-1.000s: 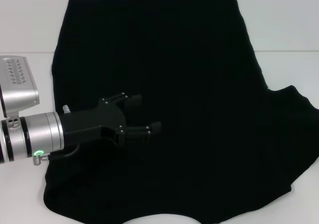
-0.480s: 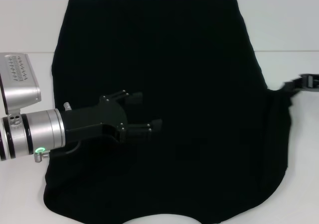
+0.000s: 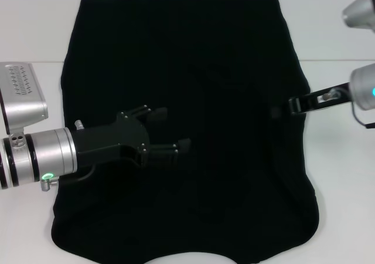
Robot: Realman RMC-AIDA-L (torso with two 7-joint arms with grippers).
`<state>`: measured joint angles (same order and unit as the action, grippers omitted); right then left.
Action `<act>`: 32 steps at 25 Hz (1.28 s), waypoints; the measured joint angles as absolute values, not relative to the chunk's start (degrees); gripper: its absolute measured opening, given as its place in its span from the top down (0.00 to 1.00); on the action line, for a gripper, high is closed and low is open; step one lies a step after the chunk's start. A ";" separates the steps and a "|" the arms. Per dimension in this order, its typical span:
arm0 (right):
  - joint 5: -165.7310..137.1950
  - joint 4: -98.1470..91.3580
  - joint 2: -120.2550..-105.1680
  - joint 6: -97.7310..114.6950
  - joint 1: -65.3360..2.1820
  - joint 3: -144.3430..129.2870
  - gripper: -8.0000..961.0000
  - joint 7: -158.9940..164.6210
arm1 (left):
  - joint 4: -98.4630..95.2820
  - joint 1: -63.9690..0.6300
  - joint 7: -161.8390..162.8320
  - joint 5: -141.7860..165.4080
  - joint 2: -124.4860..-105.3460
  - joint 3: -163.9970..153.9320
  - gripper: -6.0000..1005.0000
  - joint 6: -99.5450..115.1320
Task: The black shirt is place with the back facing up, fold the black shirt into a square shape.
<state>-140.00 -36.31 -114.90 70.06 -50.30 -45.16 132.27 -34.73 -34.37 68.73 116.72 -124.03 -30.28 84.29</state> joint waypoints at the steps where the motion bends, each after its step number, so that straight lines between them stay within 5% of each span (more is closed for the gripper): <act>1: -140.00 -36.09 -115.12 70.07 -50.70 -45.66 0.84 132.27 | -34.72 -34.36 68.73 116.71 -124.00 -30.26 0.05 84.25; 11: -139.42 -38.00 -115.85 69.05 -51.03 -47.75 0.82 135.07 | -35.05 -34.61 68.73 116.63 -123.83 -30.22 0.06 83.54; 16: -139.27 -39.34 -114.69 70.73 -48.78 -44.50 0.57 135.33 | -35.12 -34.50 68.73 115.69 -123.75 -30.22 0.06 82.73; 24: -139.13 -35.29 -112.91 74.96 -47.56 -42.45 0.39 135.26 | -35.35 -33.87 68.85 115.26 -123.22 -30.24 0.06 82.49; 32: -139.11 -29.12 -113.88 70.07 -50.28 -42.92 0.09 134.67 | -37.33 -31.47 71.49 115.39 -122.65 -29.00 0.05 79.93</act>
<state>-139.11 -29.12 -113.88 70.07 -50.28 -42.92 134.67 -37.33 -31.47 71.48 115.39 -122.65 -29.00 79.94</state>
